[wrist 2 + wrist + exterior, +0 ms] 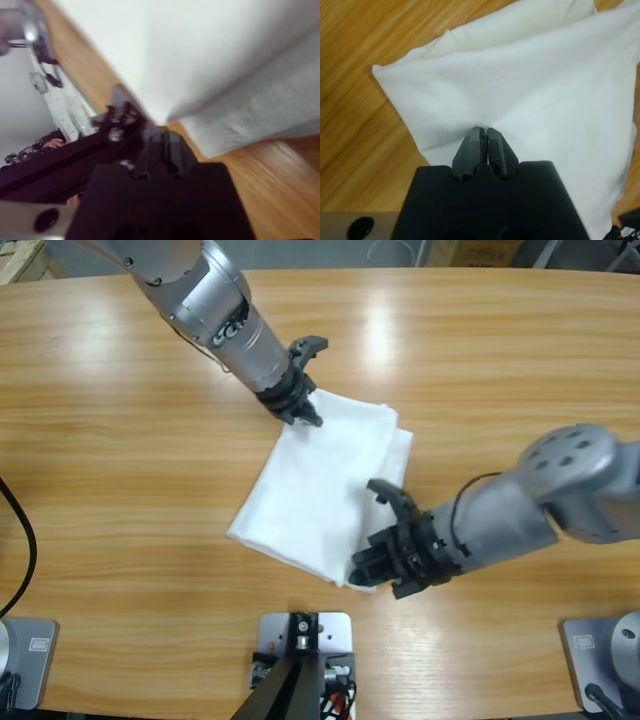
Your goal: Fold clothes
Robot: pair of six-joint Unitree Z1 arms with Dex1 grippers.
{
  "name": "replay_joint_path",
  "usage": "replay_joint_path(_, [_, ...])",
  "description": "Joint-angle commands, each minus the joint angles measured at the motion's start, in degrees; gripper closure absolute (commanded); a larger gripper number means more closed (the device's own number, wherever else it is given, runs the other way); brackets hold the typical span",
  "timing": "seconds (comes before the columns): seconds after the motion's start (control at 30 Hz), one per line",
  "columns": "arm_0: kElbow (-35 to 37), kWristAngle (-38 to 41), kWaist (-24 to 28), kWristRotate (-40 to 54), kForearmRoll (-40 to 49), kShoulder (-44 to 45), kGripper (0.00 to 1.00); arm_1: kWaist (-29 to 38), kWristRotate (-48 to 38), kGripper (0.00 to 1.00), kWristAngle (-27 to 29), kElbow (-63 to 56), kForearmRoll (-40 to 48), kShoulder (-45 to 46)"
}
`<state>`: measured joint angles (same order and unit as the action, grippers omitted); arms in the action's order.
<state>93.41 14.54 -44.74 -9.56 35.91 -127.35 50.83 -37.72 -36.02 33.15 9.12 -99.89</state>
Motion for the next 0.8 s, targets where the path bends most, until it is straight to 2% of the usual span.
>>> replay_joint_path(0.03, [-2.4,3.4,-0.2,7.4,6.9,11.9,0.004,0.6,1.2,0.0,11.7,10.8,-16.9,21.4])
replay_joint_path(0.13, [-2.9,2.9,-2.4,27.9,13.5,13.0,0.004,0.6,2.5,0.0,19.0,12.5,-27.0,23.8])
replay_joint_path(0.2, [-3.4,-0.2,-4.0,40.5,17.5,13.1,0.004,0.6,2.5,0.0,23.0,12.5,-33.2,25.2])
replay_joint_path(0.3, [-3.2,-6.0,-6.0,51.7,19.5,13.1,0.006,0.6,1.3,0.0,27.6,12.5,-39.0,29.4])
replay_joint_path(0.5, [3.1,-9.6,-7.7,57.2,19.6,8.5,0.004,0.6,-1.3,0.0,29.6,11.0,-42.0,36.9])
replay_joint_path(0.63, [8.0,-10.2,-11.9,56.7,20.2,3.8,0.004,0.6,-1.8,0.0,29.4,9.7,-42.6,37.2])
replay_joint_path(0.8, [8.5,-10.1,-14.6,56.2,21.0,-0.3,0.004,0.6,-1.8,0.0,29.3,7.9,-42.6,37.1])
